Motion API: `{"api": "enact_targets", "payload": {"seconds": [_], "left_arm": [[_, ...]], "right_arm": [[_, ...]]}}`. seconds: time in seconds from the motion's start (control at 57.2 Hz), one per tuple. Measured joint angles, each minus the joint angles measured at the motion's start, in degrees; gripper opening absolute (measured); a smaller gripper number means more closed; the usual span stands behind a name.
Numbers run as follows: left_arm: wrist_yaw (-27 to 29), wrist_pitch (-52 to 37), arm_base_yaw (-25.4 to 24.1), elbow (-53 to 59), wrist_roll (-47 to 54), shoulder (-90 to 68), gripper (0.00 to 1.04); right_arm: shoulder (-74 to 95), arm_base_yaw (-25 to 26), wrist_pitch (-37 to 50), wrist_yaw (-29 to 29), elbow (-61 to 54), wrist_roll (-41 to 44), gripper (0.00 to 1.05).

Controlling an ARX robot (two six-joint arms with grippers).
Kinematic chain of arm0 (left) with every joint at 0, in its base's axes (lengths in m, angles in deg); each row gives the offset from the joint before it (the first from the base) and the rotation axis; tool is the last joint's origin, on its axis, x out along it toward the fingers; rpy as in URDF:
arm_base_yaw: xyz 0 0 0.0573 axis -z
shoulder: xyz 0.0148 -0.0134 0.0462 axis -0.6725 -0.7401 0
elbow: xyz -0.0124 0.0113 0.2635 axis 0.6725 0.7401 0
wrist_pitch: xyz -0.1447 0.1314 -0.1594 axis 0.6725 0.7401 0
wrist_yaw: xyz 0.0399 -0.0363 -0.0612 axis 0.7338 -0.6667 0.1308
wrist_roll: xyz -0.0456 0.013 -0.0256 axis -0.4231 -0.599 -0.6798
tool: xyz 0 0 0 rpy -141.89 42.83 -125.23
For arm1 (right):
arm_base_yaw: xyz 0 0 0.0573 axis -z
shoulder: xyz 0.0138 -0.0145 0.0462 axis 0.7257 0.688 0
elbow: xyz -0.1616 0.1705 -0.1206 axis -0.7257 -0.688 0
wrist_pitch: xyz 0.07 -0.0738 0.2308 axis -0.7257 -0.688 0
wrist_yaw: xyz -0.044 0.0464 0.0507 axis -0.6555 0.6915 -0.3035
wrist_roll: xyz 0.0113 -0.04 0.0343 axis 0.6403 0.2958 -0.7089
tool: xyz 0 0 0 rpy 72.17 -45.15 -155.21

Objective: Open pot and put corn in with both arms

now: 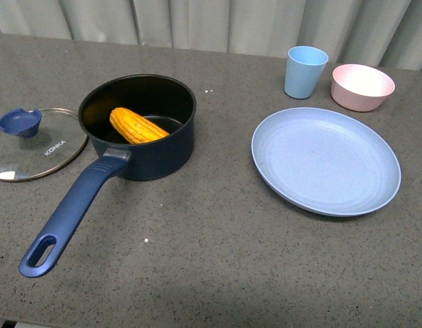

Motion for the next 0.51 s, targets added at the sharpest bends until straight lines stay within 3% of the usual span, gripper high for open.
{"api": "enact_targets", "payload": {"seconds": [0.507], "left_arm": [[0.0,0.0,0.0,0.0,0.0,0.0,0.98]], "right_arm": [[0.0,0.0,0.0,0.0,0.0,0.0,0.95]]}}
